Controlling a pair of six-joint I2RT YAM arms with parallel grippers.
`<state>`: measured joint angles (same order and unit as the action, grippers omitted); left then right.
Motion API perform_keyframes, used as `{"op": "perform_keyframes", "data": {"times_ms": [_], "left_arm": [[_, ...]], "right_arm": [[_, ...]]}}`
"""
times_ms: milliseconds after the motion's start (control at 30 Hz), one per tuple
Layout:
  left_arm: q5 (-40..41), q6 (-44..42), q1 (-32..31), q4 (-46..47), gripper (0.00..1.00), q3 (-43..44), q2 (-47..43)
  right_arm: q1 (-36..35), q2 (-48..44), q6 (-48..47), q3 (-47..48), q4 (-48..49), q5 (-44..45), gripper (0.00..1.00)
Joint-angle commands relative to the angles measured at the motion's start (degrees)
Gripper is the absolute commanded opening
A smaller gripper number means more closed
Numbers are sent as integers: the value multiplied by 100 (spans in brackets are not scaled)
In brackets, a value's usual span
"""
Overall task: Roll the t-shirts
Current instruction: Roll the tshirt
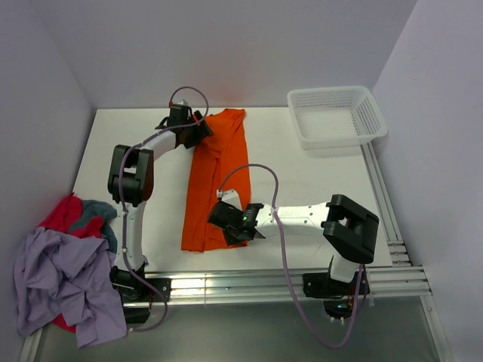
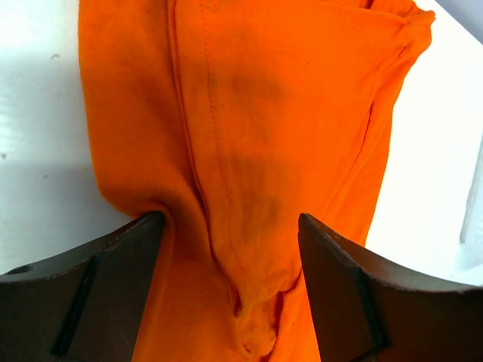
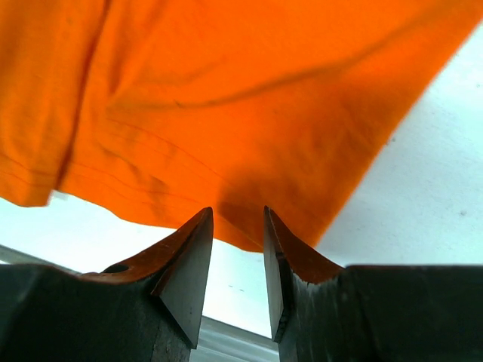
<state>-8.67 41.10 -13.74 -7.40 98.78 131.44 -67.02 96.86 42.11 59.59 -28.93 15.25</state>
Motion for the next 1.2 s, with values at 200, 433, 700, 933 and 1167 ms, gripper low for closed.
{"op": "perform_keyframes", "data": {"times_ms": [200, 433, 700, 933, 1167], "left_arm": [[119, 12, -59, -262, 79, 194, 189], [181, 3, -112, -288, 78, 194, 84], [401, -58, -164, -438, 79, 264, 40], [524, -85, -164, -517, 79, 326, 49], [638, -137, -164, -614, 79, 396, 22]], "right_arm": [[-65, 184, 192, -9, -245, 426, 34], [-206, 157, 70, -202, -175, 549, 40], [-232, 88, 149, -281, -201, 594, 0], [-425, -272, 245, -396, -517, 761, 0], [-461, -773, 315, -492, -719, 717, 2]]}}
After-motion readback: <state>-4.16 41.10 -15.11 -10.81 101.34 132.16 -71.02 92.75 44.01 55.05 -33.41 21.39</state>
